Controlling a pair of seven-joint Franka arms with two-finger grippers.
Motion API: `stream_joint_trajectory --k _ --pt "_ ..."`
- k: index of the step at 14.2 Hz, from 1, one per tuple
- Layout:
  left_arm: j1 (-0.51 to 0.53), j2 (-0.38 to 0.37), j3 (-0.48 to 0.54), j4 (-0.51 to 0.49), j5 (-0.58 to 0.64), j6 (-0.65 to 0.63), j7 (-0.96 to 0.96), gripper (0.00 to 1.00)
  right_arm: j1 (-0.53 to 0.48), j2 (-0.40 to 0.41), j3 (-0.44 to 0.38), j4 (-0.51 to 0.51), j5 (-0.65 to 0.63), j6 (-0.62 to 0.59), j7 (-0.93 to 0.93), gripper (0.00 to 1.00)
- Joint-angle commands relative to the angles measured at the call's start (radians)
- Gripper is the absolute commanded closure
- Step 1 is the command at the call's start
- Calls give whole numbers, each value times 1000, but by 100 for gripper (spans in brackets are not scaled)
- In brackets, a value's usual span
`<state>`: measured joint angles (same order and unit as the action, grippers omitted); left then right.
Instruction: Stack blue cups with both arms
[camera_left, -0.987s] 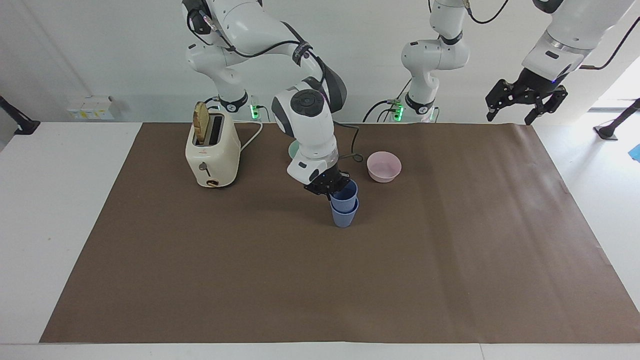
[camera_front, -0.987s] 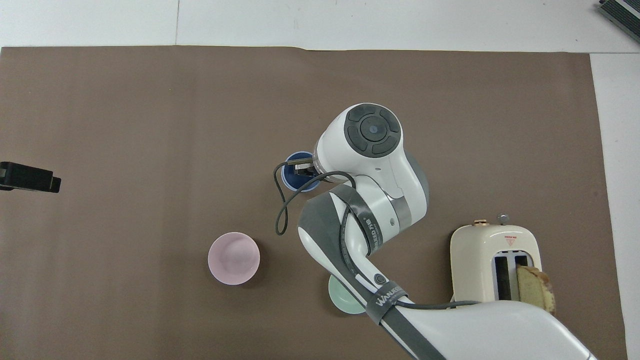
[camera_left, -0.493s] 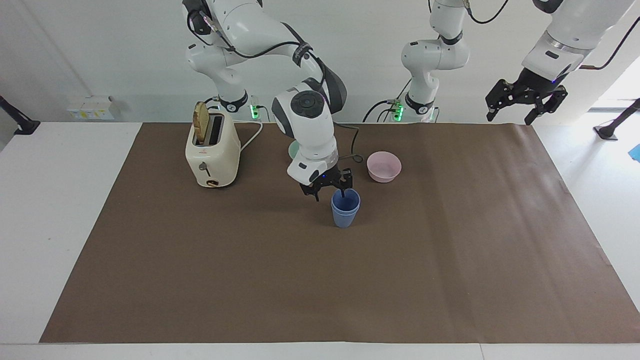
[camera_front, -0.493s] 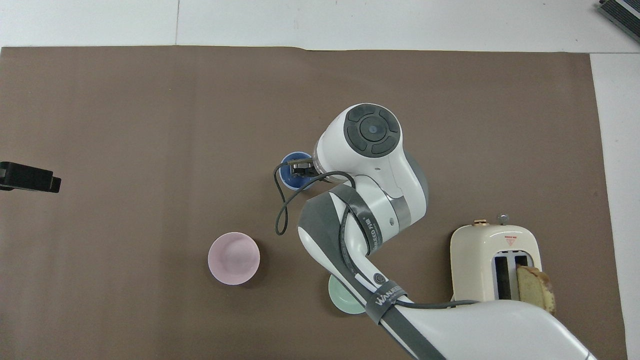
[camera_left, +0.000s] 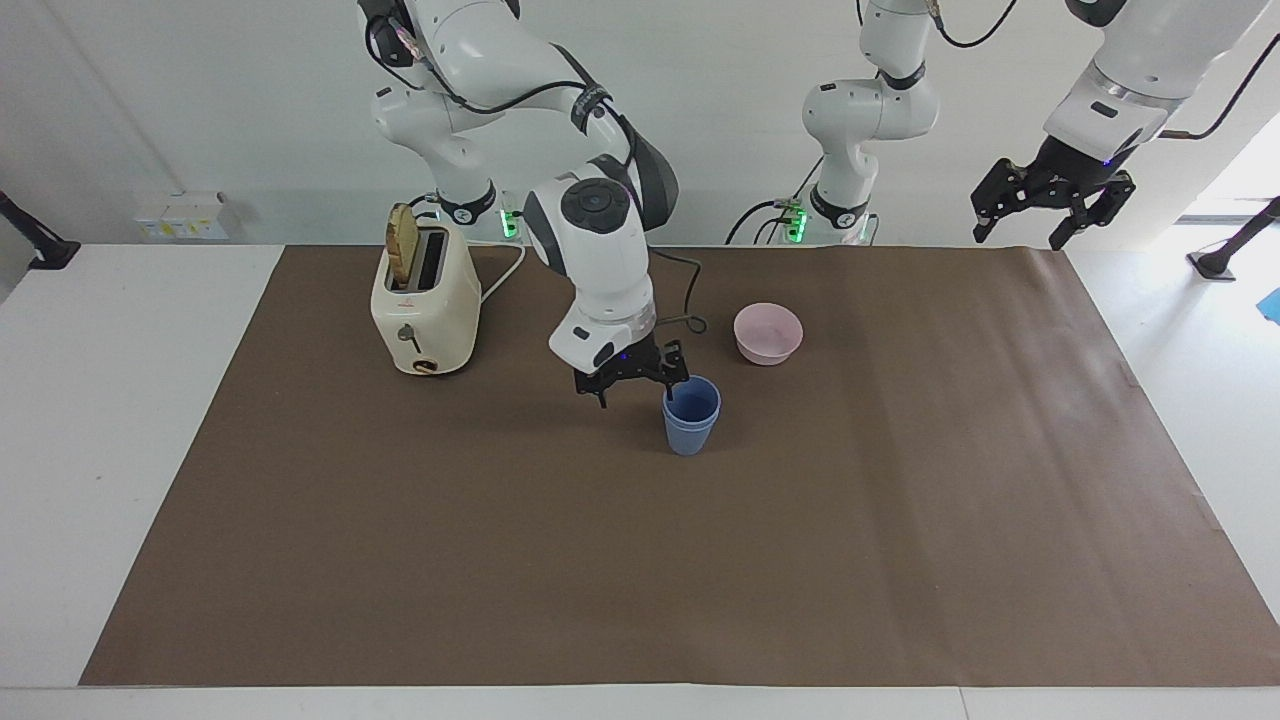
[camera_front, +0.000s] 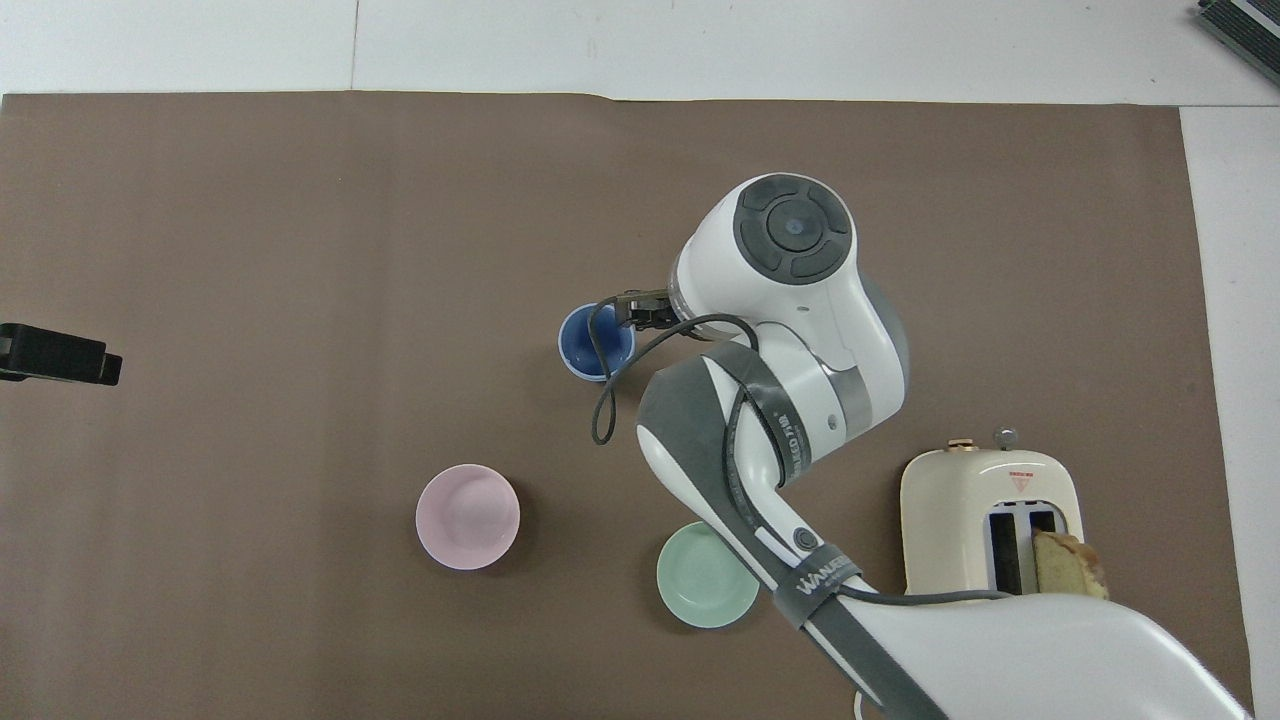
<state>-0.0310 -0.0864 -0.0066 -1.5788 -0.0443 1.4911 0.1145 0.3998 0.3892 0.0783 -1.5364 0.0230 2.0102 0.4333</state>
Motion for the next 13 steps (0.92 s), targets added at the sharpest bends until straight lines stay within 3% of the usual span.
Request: stream_joint_trajectory --k 1,8,13 --pt "10 -15 -3 -17 -9 8 -6 0 -59 -38 6 32 -29 -94 -66 0" --pt "10 -16 -4 -17 -9 8 -6 0 -192 -166 8 36 -77 -244 -183 0" --pt "10 -16 -3 -17 -9 8 -6 0 -304 -259 8 29 -74 -344 -384 0"
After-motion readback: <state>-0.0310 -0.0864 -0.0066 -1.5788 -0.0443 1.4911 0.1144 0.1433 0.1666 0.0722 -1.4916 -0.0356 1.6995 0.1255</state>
